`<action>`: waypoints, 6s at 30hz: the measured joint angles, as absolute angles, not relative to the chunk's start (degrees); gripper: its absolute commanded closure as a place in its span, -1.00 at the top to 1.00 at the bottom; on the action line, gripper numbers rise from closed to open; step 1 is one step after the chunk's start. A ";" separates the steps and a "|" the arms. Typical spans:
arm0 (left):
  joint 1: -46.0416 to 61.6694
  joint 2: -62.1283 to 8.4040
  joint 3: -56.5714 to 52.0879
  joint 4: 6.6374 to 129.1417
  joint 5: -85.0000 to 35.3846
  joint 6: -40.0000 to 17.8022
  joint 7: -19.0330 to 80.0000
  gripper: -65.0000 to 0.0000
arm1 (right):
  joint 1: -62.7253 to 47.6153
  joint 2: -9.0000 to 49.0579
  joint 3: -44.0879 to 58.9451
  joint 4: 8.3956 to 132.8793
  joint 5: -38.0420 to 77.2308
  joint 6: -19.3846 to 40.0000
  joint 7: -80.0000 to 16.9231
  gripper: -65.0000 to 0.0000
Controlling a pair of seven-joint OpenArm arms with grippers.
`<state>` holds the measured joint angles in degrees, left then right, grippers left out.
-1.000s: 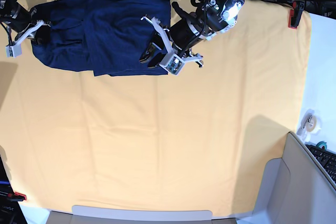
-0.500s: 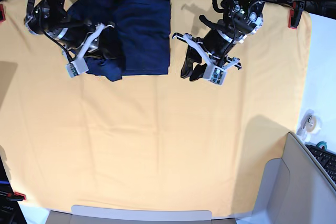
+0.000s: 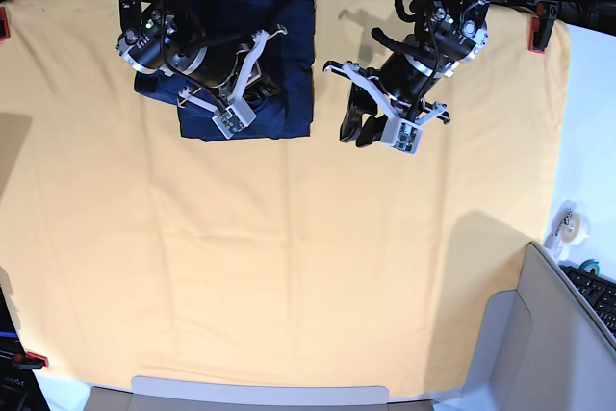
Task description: Fold the T-shirt properly
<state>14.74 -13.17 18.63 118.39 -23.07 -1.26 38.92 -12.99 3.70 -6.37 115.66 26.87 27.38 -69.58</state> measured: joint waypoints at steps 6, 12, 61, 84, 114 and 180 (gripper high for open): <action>14.74 -13.17 18.63 118.39 -23.07 -1.28 38.92 -0.58 | -13.08 4.25 -6.57 115.11 24.32 27.38 -69.45 -0.63; 14.74 -13.17 18.63 118.39 -23.07 -1.28 38.92 -0.58 | -13.37 4.25 -6.70 115.11 24.60 27.38 -69.47 0.25; 16.69 -12.86 19.00 118.39 -23.09 -1.28 38.94 -0.58 | -12.36 6.90 -6.31 115.33 33.65 27.38 -69.67 0.17; 16.67 -12.86 19.00 117.47 -23.07 -1.23 39.16 -0.58 | -12.36 6.92 -6.31 115.33 33.63 27.38 -69.67 -0.05; 16.49 -12.84 19.00 114.61 -23.07 -1.23 39.16 -0.58 | -12.71 6.79 -6.31 115.24 33.63 27.38 -69.67 -0.04; 30.81 -12.67 19.00 112.40 -23.07 -1.06 38.94 -0.58 | -19.92 7.88 34.09 115.81 51.64 27.20 -65.36 -0.03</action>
<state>30.81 -12.67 19.00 112.40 -23.07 -1.06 38.94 -19.92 7.88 34.09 115.81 51.64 27.20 -65.36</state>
